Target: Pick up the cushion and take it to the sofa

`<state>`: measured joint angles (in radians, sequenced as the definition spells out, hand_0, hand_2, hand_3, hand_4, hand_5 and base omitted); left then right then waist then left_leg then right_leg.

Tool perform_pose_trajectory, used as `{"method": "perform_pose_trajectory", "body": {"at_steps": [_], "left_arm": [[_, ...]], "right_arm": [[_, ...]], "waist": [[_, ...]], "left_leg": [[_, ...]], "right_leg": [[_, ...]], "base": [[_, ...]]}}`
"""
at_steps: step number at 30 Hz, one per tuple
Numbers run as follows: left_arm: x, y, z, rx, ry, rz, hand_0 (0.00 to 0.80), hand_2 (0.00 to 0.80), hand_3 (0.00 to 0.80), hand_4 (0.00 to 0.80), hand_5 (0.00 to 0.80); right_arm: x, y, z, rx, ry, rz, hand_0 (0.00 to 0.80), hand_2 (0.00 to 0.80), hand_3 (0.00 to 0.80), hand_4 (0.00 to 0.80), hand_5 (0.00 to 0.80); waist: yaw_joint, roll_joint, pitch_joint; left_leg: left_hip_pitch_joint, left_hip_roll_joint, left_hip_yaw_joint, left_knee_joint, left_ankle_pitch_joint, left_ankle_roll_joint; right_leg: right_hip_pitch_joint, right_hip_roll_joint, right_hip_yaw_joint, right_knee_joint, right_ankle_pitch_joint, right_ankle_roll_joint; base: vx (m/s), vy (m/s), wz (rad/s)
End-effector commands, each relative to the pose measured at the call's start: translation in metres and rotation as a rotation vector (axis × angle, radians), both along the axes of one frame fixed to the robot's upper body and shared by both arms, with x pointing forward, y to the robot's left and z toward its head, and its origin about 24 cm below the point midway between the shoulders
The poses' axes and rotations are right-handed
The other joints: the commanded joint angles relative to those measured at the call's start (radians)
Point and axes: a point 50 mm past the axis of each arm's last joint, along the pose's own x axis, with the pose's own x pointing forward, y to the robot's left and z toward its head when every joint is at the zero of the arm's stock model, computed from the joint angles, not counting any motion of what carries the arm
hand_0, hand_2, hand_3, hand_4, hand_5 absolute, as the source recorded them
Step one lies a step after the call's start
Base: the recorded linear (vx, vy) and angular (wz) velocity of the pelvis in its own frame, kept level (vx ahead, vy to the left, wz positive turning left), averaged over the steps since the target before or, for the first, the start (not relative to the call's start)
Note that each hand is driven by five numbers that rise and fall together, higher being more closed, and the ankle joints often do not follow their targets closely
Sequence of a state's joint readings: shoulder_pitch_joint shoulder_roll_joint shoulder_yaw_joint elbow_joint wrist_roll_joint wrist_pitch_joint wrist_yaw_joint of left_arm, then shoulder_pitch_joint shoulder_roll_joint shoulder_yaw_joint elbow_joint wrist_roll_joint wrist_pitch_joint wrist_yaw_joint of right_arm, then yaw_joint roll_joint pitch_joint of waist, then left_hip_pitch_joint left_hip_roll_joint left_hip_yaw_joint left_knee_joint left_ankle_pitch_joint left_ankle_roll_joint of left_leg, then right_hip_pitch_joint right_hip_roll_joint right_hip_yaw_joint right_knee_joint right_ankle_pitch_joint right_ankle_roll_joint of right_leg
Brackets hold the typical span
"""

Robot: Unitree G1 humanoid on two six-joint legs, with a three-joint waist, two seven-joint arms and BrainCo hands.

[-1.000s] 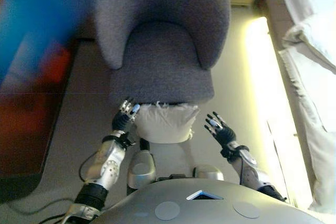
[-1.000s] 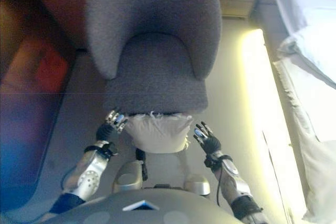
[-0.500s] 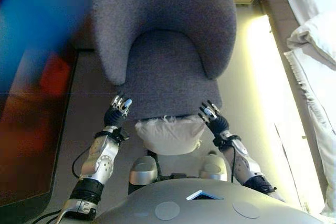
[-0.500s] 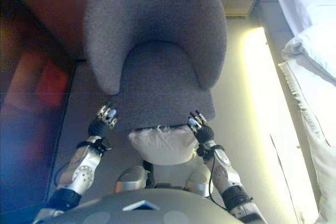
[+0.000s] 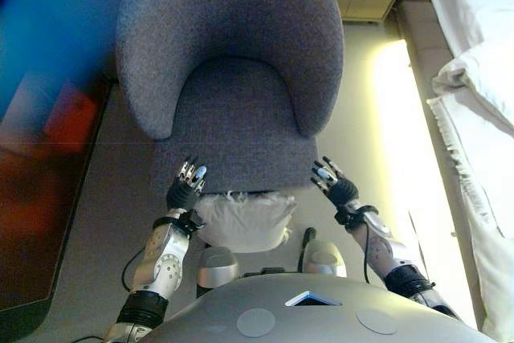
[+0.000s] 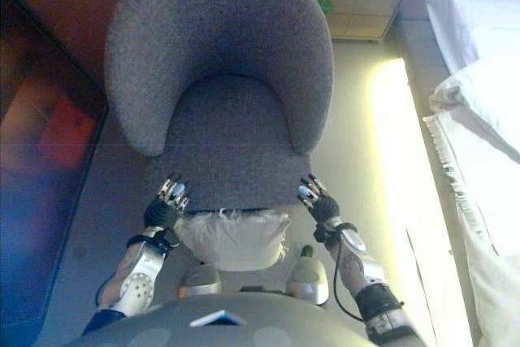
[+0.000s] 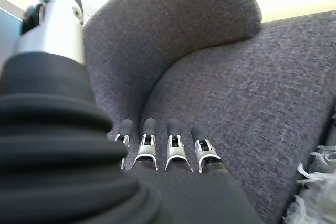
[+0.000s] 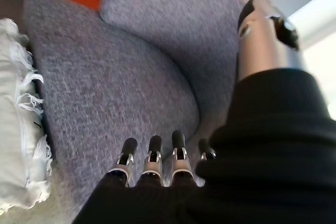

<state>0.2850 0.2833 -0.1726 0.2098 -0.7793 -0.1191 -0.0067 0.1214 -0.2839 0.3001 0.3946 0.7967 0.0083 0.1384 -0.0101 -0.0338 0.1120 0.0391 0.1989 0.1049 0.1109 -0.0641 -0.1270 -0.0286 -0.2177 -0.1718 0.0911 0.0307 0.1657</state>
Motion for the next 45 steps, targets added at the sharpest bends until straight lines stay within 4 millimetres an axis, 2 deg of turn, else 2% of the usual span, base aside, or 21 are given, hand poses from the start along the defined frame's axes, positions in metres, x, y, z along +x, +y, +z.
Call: {"method": "perform_pose_trajectory", "body": {"at_steps": [1,2,6,10,12,13,15,16,17,18,19,22,24,26,28,31,33,38,42,43,45], "left_arm": [[0.017,0.008,0.027,0.029,-0.129,-0.009,0.0,0.0,0.0,0.0,0.0],[0.017,0.006,0.026,0.029,-0.123,-0.012,0.0,0.0,0.0,0.0,0.0],[0.016,0.001,0.022,-0.007,-0.104,-0.017,0.0,0.0,0.0,0.0,0.0],[0.015,-0.008,0.021,-0.024,-0.103,-0.041,0.0,0.0,0.0,0.0,0.0],[0.018,-0.01,0.022,-0.021,-0.109,-0.056,0.0,0.0,0.0,0.0,0.0],[0.019,-0.011,0.023,-0.018,-0.113,-0.069,0.0,0.0,0.0,0.0,0.0],[0.022,-0.012,0.025,-0.017,-0.122,-0.092,0.0,0.0,0.0,0.0,0.0],[0.024,-0.013,0.026,-0.014,-0.128,-0.115,0.0,0.0,0.0,0.0,0.0],[0.025,-0.013,0.027,-0.012,-0.13,-0.125,0.0,0.0,0.0,0.0,0.0],[0.029,-0.013,0.029,-0.007,-0.146,-0.153,0.0,0.0,0.0,0.0,0.0],[0.034,-0.013,0.033,0.006,-0.166,-0.177,0.0,0.0,0.0,0.0,0.0],[0.04,-0.009,0.036,0.052,-0.179,-0.17,0.0,0.0,0.0,0.0,0.0],[0.039,-0.003,0.037,0.083,-0.182,-0.137,0.0,0.0,0.0,0.0,0.0],[0.036,0.006,0.036,0.095,-0.176,-0.114,0.0,0.0,0.0,0.0,0.0],[0.033,0.014,0.037,0.128,-0.171,-0.117,0.0,0.0,0.0,0.0,0.0],[0.034,0.023,0.04,0.129,-0.17,-0.089,0.0,0.0,0.0,0.0,0.0],[0.036,0.024,0.044,0.109,-0.19,-0.079,0.0,0.0,0.0,0.0,0.0],[0.03,0.016,0.035,0.041,-0.15,-0.056,0.0,0.0,0.0,0.0,0.0],[0.028,0.006,0.031,0.028,-0.13,-0.067,0.0,0.0,0.0,0.0,0.0],[0.029,0.001,0.03,0.038,-0.128,-0.093,0.0,0.0,0.0,0.0,0.0],[0.033,-0.005,0.029,0.065,-0.118,-0.145,0.0,0.0,0.0,0.0,0.0]], "right_arm": [[0.018,0.007,0.022,0.02,-0.141,0.036,0.0,0.0,0.0,0.0,0.0],[0.017,0.007,0.022,0.021,-0.138,0.031,0.0,0.0,0.0,0.0,0.0],[0.013,0.001,0.02,-0.005,-0.13,0.026,0.0,0.0,0.0,0.0,0.0],[0.011,-0.003,0.021,-0.005,-0.135,0.016,0.0,0.0,0.0,0.0,0.0],[0.007,-0.006,0.02,0.001,-0.131,0.005,0.0,0.0,0.0,0.0,0.0],[0.005,-0.008,0.02,0.004,-0.127,-0.004,0.0,0.0,0.0,0.0,0.0],[0.003,-0.009,0.018,0.01,-0.124,-0.023,0.0,0.0,0.0,0.0,0.0],[0.002,-0.01,0.017,0.011,-0.131,-0.041,0.0,0.0,0.0,0.0,0.0],[0.002,-0.009,0.017,0.012,-0.137,-0.05,0.0,0.0,0.0,0.0,0.0],[0.005,-0.009,0.02,0.017,-0.161,-0.075,0.0,0.0,0.0,0.0,0.0],[0.01,-0.008,0.023,0.029,-0.186,-0.095,0.0,0.0,0.0,0.0,0.0],[0.015,-0.004,0.023,0.054,-0.171,-0.154,0.0,0.0,0.0,0.0,0.0],[0.016,0.006,0.022,0.088,-0.161,-0.136,0.0,0.0,0.0,0.0,0.0],[0.014,0.013,0.02,0.093,-0.156,-0.109,0.0,0.0,0.0,0.0,0.0],[0.011,0.012,0.018,0.093,-0.148,-0.105,0.0,0.0,0.0,0.0,0.0],[0.011,0.006,0.018,0.072,-0.15,-0.082,0.0,0.0,0.0,0.0,0.0],[0.014,0.001,0.022,0.055,-0.164,-0.065,0.0,0.0,0.0,0.0,0.0],[0.011,-0.009,0.019,0.022,-0.126,-0.057,0.0,0.0,0.0,0.0,0.0],[0.008,-0.01,0.017,0.02,-0.11,-0.068,0.0,0.0,0.0,0.0,0.0],[0.008,-0.01,0.017,0.012,-0.107,-0.08,0.0,0.0,0.0,0.0,0.0],[0.007,-0.013,0.016,0.008,-0.12,-0.106,0.0,0.0,0.0,0.0,0.0]], "waist": [[-0.002,-0.01,-0.024],[-0.007,-0.003,-0.027],[-0.013,0.014,-0.024],[-0.024,0.031,-0.022],[-0.027,0.045,-0.028],[-0.026,0.05,-0.031],[-0.022,0.057,-0.029],[-0.019,0.06,-0.025],[-0.018,0.059,-0.024],[-0.012,0.059,-0.016],[-0.005,0.062,-0.006],[0.003,0.056,0.009],[0.015,0.051,0.009],[0.026,0.05,0.006],[0.03,0.042,0.001],[0.018,0.024,0.005],[0.008,0.023,0.014],[0.009,0.003,0.005],[0.012,-0.003,-0.005],[0.009,-0.005,-0.009],[0.0,-0.004,-0.013]], "left_leg": [[-0.001,0.059,-0.029,0.104,0.067,-0.027],[0.004,0.069,-0.017,0.098,0.079,-0.032],[-0.035,0.077,-0.042,0.168,0.14,-0.049],[-0.035,0.163,-0.013,0.132,0.249,-0.084],[-0.018,0.205,0.001,0.053,0.317,-0.101],[-0.018,0.214,0.006,0.018,0.327,-0.108],[-0.022,0.205,0.025,-0.022,0.313,-0.113],[-0.034,0.191,0.058,-0.039,0.287,-0.114],[-0.039,0.183,0.07,-0.044,0.273,-0.114],[-0.054,0.157,0.076,-0.058,0.225,-0.114],[-0.069,0.131,0.058,-0.062,0.189,-0.108],[-0.114,0.053,0.023,0.036,0.09,-0.067],[-0.103,0.023,0.042,0.053,0.061,-0.039],[-0.089,0.011,0.045,0.054,0.048,-0.021],[-0.093,0.011,0.034,0.068,0.034,-0.023],[-0.098,0.043,0.018,0.094,0.011,-0.05],[-0.105,0.078,0.009,0.102,0.01,-0.063],[-0.09,0.133,-0.013,0.087,0.043,-0.079],[-0.073,0.136,-0.021,0.061,0.059,-0.078],[-0.069,0.137,-0.009,0.06,0.062,-0.077],[-0.071,0.147,0.046,0.066,0.078,-0.09]], "right_leg": [[-0.024,-0.012,0.015,0.031,-0.004,0.013],[-0.024,-0.006,0.002,0.039,-0.015,0.004],[-0.022,0.011,-0.006,0.062,-0.045,-0.031],[-0.012,-0.002,-0.049,0.067,-0.048,-0.033],[-0.005,-0.019,-0.064,0.063,-0.045,-0.019],[0.0,-0.034,-0.071,0.061,-0.042,-0.008],[0.013,-0.061,-0.083,0.057,-0.038,0.013],[0.024,-0.095,-0.104,0.057,-0.029,0.037],[0.027,-0.113,-0.113,0.058,-0.024,0.049],[0.02,-0.163,-0.126,0.073,-0.006,0.072],[0.005,-0.205,-0.12,0.095,0.001,0.084],[0.008,-0.278,-0.087,0.119,0.029,0.082],[0.012,-0.313,-0.104,0.138,0.081,0.081],[0.014,-0.311,-0.097,0.145,0.098,0.079],[0.019,-0.299,-0.079,0.107,0.111,0.085],[-0.003,-0.257,-0.041,-0.034,0.154,0.096],[-0.024,-0.226,0.013,-0.036,0.142,0.096],[-0.007,-0.15,0.024,0.008,0.05,0.096],[0.007,-0.136,0.018,0.014,0.031,0.096],[0.014,-0.134,0.012,0.017,0.024,0.096],[0.038,-0.141,-0.026,0.006,0.032,0.096]], "base": [[0.064,-0.083,0.09],[0.064,-0.062,0.1],[0.041,-0.016,0.01],[0.022,0.187,0.14],[0.077,0.321,0.33],[0.078,0.314,0.31],[0.057,0.269,0.42],[0.026,0.246,0.43],[-0.02,0.31,0.4],[-0.042,0.361,0.37],[-0.035,0.438,0.4],[0.045,0.317,0.35],[0.136,0.193,0.09],[0.164,0.118,-0.22],[0.139,-0.048,-0.39],[0.1,-0.173,-0.24],[0.073,-0.148,-0.24],[0.121,-0.099,0.09],[0.09,-0.052,0.17],[0.065,-0.065,0.11],[0.067,-0.083,0.22]]}}
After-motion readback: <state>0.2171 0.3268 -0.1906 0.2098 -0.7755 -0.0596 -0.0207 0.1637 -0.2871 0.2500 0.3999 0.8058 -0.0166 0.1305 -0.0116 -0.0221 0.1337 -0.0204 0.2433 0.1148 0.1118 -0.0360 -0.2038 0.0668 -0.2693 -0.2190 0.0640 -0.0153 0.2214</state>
